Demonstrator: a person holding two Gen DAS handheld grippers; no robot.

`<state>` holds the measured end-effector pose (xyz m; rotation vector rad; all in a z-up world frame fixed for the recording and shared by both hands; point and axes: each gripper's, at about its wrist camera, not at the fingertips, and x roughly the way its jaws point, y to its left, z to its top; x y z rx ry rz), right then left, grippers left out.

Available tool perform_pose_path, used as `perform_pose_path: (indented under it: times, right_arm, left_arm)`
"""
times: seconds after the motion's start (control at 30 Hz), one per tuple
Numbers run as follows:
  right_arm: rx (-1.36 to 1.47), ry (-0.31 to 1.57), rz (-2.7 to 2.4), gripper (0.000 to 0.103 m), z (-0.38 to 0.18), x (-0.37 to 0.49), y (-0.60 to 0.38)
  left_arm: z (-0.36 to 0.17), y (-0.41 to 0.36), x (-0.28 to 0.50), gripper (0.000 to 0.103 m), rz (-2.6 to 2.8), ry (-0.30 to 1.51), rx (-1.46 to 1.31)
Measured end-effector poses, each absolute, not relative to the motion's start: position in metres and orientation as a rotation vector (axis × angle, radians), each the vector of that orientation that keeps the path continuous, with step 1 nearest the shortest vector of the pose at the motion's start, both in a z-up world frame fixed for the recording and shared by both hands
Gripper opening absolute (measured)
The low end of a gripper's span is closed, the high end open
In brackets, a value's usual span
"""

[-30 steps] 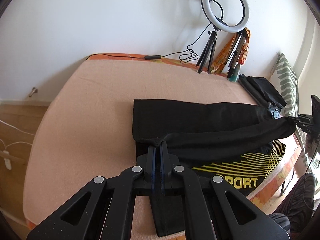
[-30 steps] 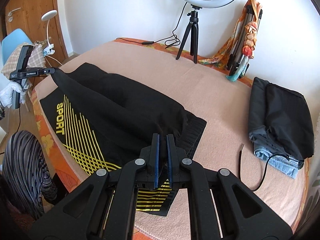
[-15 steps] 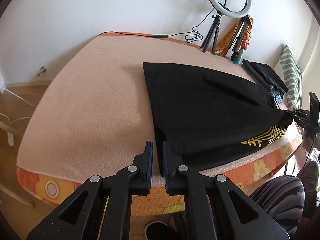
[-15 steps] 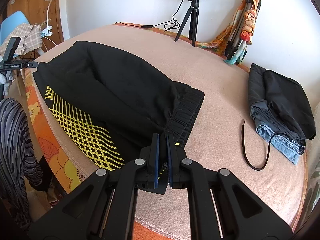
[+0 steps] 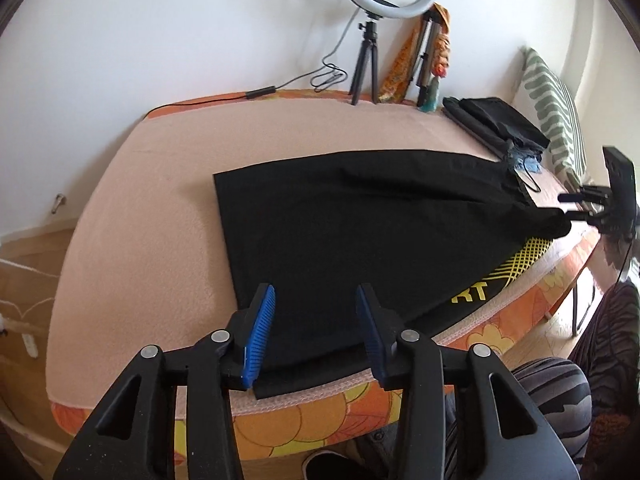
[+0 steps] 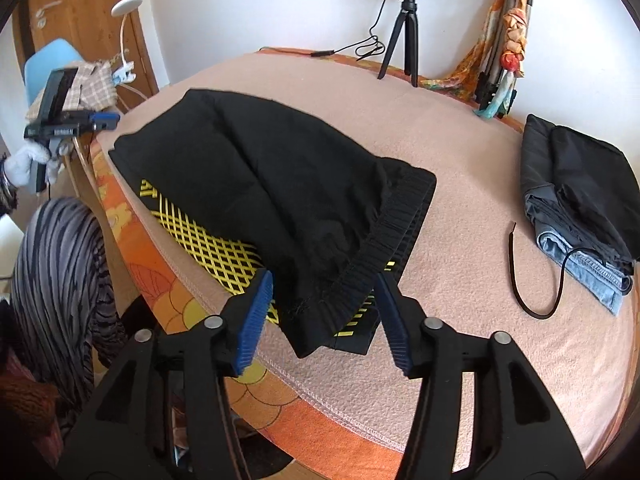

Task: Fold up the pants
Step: 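Lower the folded waistband onto the shorts and open both grippers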

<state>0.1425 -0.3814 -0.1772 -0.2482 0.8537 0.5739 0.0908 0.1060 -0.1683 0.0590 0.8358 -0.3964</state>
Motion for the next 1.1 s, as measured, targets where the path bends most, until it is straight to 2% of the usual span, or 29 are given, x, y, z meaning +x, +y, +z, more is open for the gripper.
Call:
perform_pose_path:
  times: [0.17, 0.43, 0.47, 0.5, 0.53, 0.57, 0.6, 0.63, 0.67, 0.8, 0.87, 0.93, 1.0, 1.07, 1.1]
  right_arm:
    - [0.010, 0.873, 0.416, 0.061, -0.169, 0.197, -0.411]
    - [0.179, 1.000, 0.319, 0.059, -0.203, 0.285, -0.409]
    - [0.181, 1.013, 0.317, 0.057, -0.206, 0.291, -0.407]
    - [0.185, 1.030, 0.322, 0.047, -0.210, 0.296, -0.405]
    - [0.191, 1.051, 0.326, 0.031, -0.213, 0.301, -0.403]
    - [0.195, 1.062, 0.340, 0.022, -0.215, 0.304, -0.401]
    - [0.178, 1.055, 0.351, 0.019, -0.213, 0.305, -0.398]
    - [0.128, 1.038, 0.347, 0.008, -0.209, 0.306, -0.392]
    - [0.062, 1.016, 0.331, 0.006, -0.204, 0.308, -0.386]
    - [0.047, 1.006, 0.317, 0.008, -0.189, 0.311, -0.382]
    - [0.010, 1.015, 0.325, 0.015, -0.185, 0.299, -0.381]
    - [-0.018, 1.000, 0.300, 0.037, -0.178, 0.278, -0.383]
    - [0.032, 0.996, 0.315, 0.048, -0.169, 0.252, -0.389]
    - [0.063, 0.974, 0.347, 0.048, -0.161, 0.223, -0.394]
    - [0.068, 0.965, 0.366, 0.049, -0.158, 0.209, -0.396]
  left_arm:
    - [-0.185, 0.075, 0.095, 0.042, -0.460, 0.897, 0.224]
    - [-0.203, 0.073, 0.095, 0.042, -0.460, 0.953, 0.308]
    - [-0.204, 0.074, 0.096, 0.042, -0.462, 0.959, 0.301]
    - [-0.205, 0.074, 0.096, 0.042, -0.467, 0.964, 0.298]
    - [-0.206, 0.074, 0.096, 0.043, -0.472, 0.968, 0.299]
    - [-0.206, 0.074, 0.096, 0.043, -0.477, 0.965, 0.297]
    - [-0.206, 0.075, 0.096, 0.042, -0.484, 0.963, 0.288]
    - [-0.206, 0.077, 0.096, 0.042, -0.490, 0.964, 0.280]
    - [-0.206, 0.078, 0.095, 0.042, -0.495, 0.964, 0.268]
    - [-0.206, 0.081, 0.093, 0.043, -0.502, 0.962, 0.247]
    - [-0.206, 0.082, 0.090, 0.042, -0.507, 0.959, 0.242]
    - [-0.205, 0.085, 0.091, 0.042, -0.512, 0.957, 0.228]
    - [-0.205, 0.087, 0.089, 0.042, -0.518, 0.953, 0.226]
    - [-0.205, 0.088, 0.089, 0.040, -0.520, 0.950, 0.223]
    - [-0.204, 0.089, 0.088, 0.035, -0.519, 0.950, 0.221]
